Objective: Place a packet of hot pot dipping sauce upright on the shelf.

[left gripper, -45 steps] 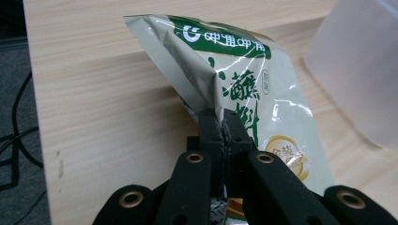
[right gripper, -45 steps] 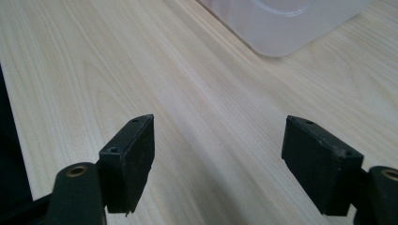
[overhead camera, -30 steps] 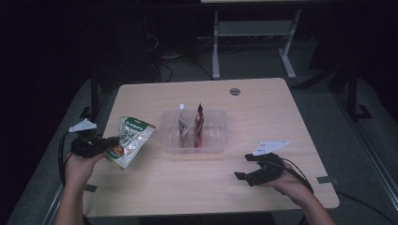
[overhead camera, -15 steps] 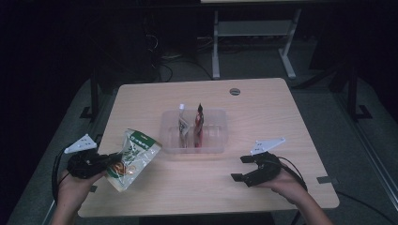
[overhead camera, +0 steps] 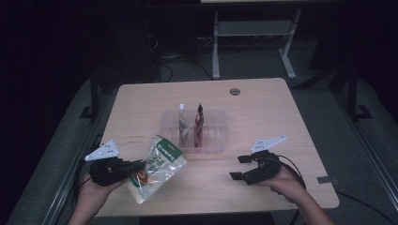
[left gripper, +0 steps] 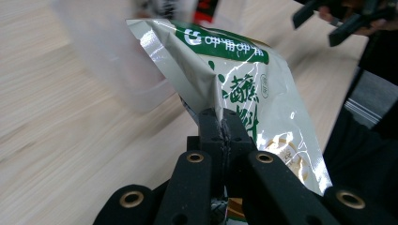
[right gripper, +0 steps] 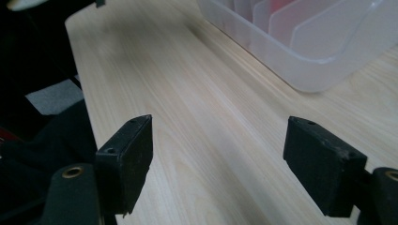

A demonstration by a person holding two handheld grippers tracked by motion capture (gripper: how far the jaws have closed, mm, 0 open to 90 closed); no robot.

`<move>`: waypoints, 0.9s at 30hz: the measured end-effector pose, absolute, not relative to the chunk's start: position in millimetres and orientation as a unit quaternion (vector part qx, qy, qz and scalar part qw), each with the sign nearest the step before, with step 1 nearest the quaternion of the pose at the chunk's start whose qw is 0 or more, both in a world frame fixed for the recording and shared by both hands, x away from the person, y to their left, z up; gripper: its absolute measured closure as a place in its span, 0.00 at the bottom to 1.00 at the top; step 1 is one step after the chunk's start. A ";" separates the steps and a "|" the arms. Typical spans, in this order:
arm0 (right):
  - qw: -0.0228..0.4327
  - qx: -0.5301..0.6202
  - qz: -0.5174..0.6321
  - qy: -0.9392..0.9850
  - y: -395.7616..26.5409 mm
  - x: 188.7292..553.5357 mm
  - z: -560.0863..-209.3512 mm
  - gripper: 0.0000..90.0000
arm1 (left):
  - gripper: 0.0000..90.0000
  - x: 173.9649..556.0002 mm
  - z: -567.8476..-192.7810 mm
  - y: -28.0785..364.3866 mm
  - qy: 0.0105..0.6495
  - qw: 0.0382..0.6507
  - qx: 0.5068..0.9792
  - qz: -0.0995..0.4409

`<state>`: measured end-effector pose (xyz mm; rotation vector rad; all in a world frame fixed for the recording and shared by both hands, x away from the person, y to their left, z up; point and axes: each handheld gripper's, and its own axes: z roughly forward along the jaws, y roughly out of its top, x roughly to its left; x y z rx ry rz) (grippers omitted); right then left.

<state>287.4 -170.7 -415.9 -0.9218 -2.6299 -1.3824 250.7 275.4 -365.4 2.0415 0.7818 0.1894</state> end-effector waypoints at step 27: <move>0.096 -0.251 -0.488 -0.830 -149.6 286.0 -417.6 0.26 | 0.99 249.7 -394.2 159.2 0.182 0.454 0.872 0.011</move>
